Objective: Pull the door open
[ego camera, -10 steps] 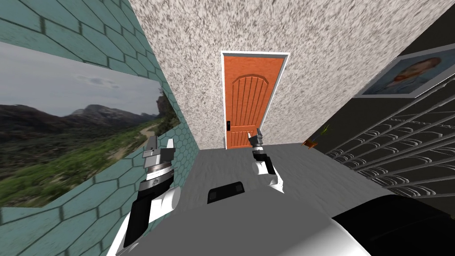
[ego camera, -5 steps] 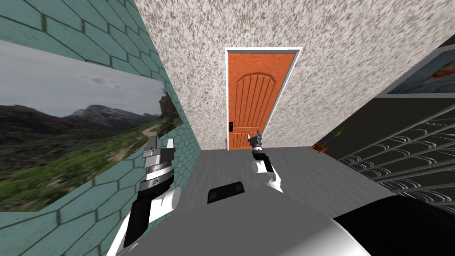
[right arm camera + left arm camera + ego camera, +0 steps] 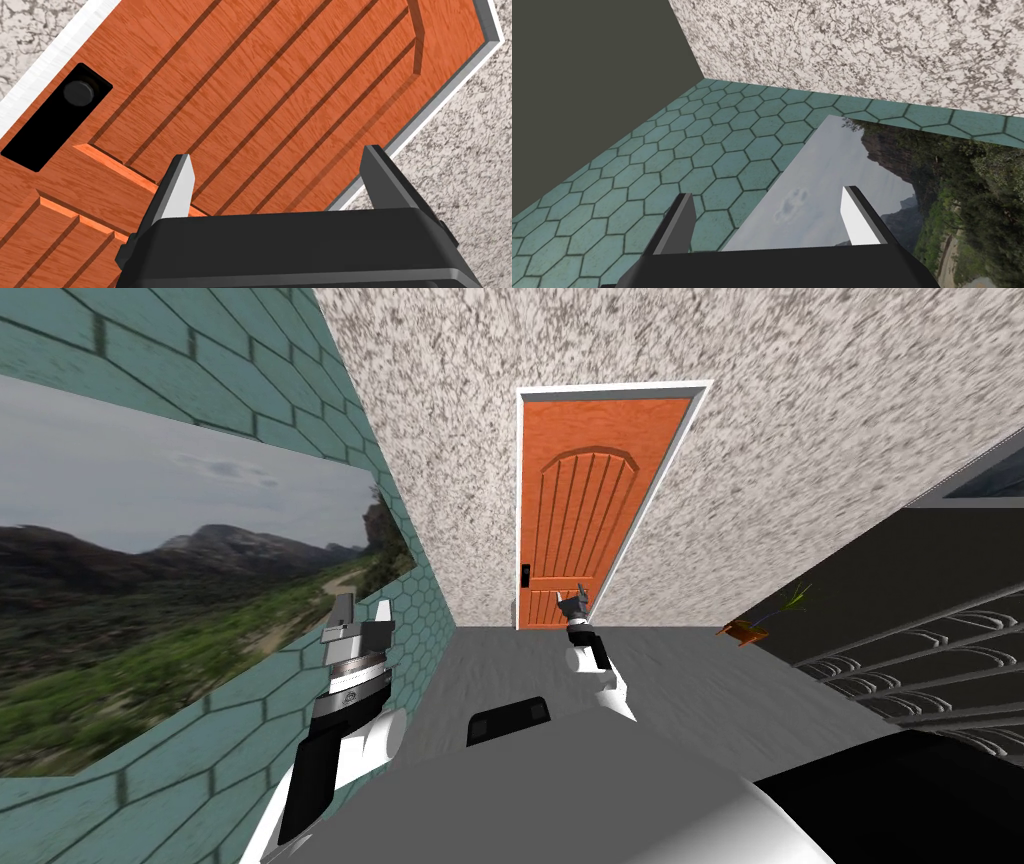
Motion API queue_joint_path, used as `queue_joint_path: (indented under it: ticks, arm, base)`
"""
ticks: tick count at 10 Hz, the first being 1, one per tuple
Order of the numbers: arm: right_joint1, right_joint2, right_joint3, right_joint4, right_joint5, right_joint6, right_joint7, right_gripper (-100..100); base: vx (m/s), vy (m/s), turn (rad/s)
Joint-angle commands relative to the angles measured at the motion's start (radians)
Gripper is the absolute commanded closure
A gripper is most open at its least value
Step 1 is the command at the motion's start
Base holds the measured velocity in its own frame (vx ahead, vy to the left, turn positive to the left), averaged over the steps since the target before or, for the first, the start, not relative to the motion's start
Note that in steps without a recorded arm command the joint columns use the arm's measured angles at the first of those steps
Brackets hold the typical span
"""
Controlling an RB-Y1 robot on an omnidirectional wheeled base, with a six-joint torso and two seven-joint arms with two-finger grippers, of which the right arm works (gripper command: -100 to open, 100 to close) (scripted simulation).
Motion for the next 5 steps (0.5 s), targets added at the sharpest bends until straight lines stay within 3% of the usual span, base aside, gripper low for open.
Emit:
queue_joint_path:
  ticks: [1,5]
  arm:
    - [-0.009,0.002,-0.008,0.028,-0.014,0.002,-0.036,-100]
    - [-0.045,0.004,-0.032,0.109,-0.05,0.006,-0.121,-100]
  base:
    - [0.108,-0.006,0.102]
    - [0.098,-0.012,0.085]
